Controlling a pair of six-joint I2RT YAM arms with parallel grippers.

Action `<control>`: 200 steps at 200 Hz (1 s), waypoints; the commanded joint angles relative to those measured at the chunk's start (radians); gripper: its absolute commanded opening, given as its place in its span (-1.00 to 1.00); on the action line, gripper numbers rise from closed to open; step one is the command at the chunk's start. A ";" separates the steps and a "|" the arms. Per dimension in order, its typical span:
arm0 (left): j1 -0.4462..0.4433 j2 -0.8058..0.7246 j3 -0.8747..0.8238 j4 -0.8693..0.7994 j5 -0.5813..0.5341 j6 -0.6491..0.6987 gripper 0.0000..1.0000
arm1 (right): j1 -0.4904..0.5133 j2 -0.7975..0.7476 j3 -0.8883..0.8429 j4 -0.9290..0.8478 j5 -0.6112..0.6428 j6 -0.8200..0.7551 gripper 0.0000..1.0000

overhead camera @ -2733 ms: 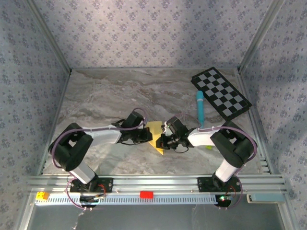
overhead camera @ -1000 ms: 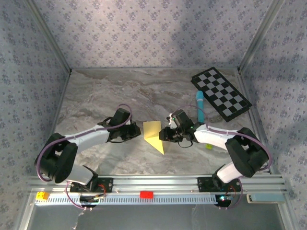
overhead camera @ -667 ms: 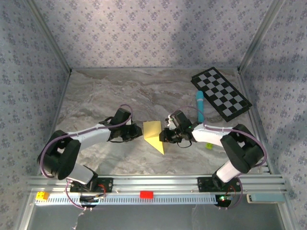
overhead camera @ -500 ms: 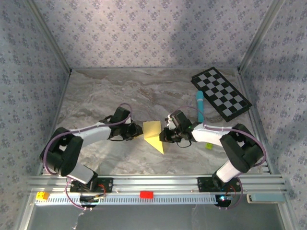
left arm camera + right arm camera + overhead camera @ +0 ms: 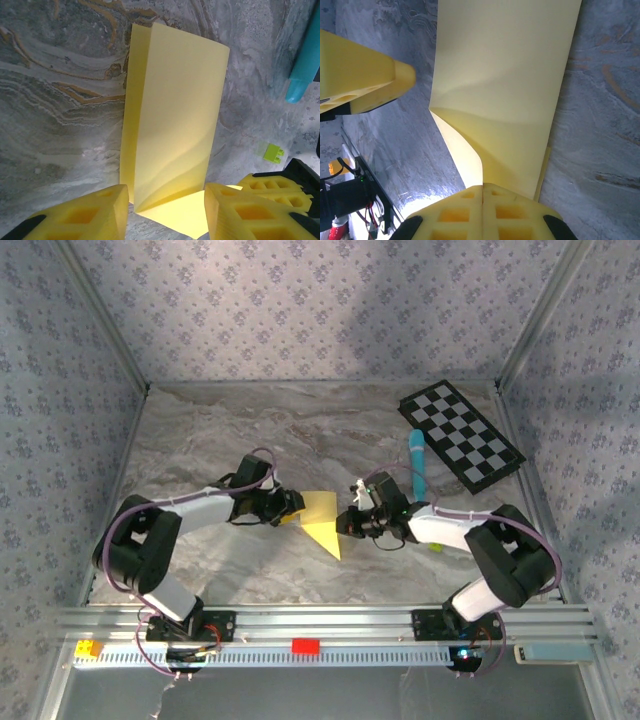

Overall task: Fold a paper plane with a square sheet of paper (pick it up from the middle)
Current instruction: Third fold the triangle at the center of the table.

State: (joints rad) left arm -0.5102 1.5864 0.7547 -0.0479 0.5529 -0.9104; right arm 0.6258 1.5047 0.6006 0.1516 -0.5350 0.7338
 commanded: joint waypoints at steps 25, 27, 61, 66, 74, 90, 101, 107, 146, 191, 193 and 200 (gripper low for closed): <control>0.007 0.048 0.044 0.037 0.057 -0.022 -0.09 | -0.011 -0.026 -0.019 0.044 -0.031 0.024 -0.90; 0.006 0.050 0.044 0.037 0.057 -0.023 -0.09 | -0.011 -0.027 -0.020 0.045 -0.031 0.024 -0.90; 0.005 0.072 0.054 0.042 0.065 -0.033 -0.09 | -0.016 -0.038 -0.030 0.047 -0.031 0.025 -0.90; 0.004 0.076 0.055 0.041 0.066 -0.034 -0.09 | -0.017 -0.040 -0.033 0.047 -0.031 0.024 -0.90; 0.005 0.078 0.057 0.041 0.067 -0.035 -0.09 | -0.018 -0.044 -0.035 0.047 -0.031 0.025 -0.90; 0.005 0.086 0.060 0.039 0.062 -0.036 -0.08 | -0.021 -0.054 -0.041 0.049 -0.028 0.025 -0.91; 0.003 0.092 0.062 0.039 0.062 -0.036 -0.07 | -0.023 -0.059 -0.045 0.051 -0.027 0.027 -0.91; 0.004 0.096 0.065 0.041 0.063 -0.036 -0.07 | -0.023 -0.062 -0.047 0.053 -0.028 0.027 -0.91; -0.003 0.128 0.092 0.057 0.089 -0.030 -0.16 | -0.032 -0.071 -0.065 0.057 -0.024 0.027 -0.91; -0.004 0.151 0.112 0.075 0.094 -0.037 -0.37 | -0.044 -0.075 -0.079 0.054 -0.028 0.024 -0.91; -0.005 0.152 0.112 0.076 0.094 -0.038 -0.39 | -0.044 -0.076 -0.079 0.054 -0.029 0.024 -0.91; -0.004 0.155 0.109 0.081 0.096 -0.041 -0.42 | -0.045 -0.078 -0.082 0.054 -0.028 0.024 -0.90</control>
State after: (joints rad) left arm -0.5106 1.7245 0.8375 0.0048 0.6216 -0.9478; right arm 0.5900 1.4525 0.5327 0.1997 -0.5480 0.7521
